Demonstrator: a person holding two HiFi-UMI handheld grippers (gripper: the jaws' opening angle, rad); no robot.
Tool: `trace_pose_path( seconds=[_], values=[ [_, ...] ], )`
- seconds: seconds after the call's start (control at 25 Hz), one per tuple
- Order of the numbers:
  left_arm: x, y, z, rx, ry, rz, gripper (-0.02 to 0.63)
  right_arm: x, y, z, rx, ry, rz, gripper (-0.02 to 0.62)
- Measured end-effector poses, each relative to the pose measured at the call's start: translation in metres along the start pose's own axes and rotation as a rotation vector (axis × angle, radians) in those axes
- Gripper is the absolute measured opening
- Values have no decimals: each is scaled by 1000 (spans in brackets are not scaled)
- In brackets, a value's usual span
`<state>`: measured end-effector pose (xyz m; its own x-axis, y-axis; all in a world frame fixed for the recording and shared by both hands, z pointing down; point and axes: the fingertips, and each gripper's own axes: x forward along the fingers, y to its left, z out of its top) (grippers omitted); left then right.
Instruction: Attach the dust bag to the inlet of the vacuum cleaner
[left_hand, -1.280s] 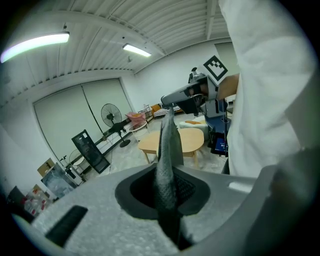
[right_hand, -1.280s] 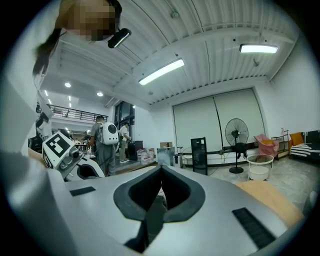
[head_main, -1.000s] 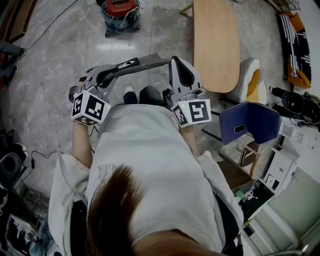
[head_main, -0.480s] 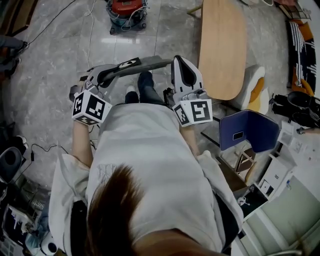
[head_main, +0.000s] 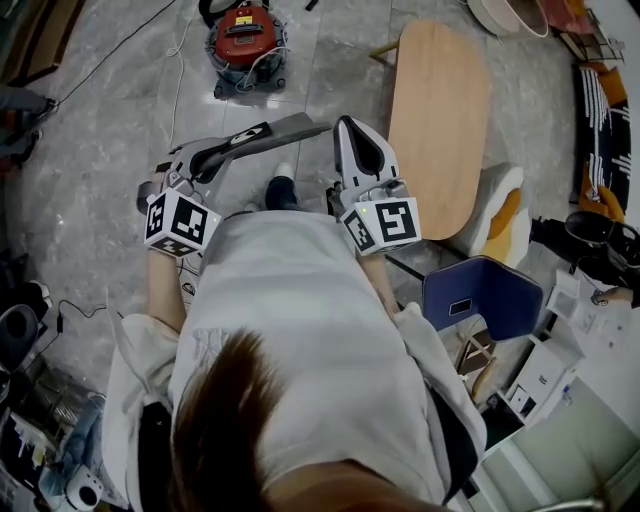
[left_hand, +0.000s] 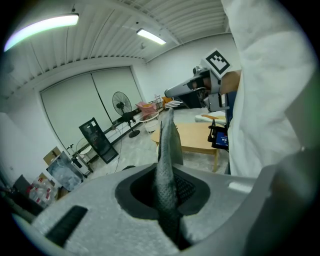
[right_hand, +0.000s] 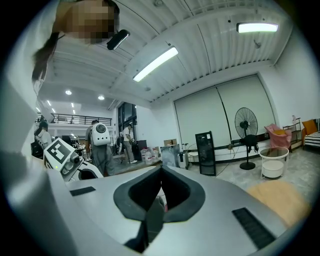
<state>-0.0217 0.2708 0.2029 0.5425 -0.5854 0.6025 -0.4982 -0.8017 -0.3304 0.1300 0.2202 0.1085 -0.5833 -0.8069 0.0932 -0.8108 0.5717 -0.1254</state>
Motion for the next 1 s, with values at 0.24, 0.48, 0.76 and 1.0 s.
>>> trace_pose_path(
  seconds=[0.24,0.48,0.76,1.0],
  values=[
    [28,31,21,-19,-12,53,38,21,-41,3,10,9,29,2],
    [43,46,31,-35,-15,62,38,38,-57,2,17,24,50,2],
    [58,62,28,-49,13,36,38,55,-75,1,39,40,24,2],
    [82,94,14,-53,18,-18,38,92,-89,-3,74,56,-9,2]
  ],
)
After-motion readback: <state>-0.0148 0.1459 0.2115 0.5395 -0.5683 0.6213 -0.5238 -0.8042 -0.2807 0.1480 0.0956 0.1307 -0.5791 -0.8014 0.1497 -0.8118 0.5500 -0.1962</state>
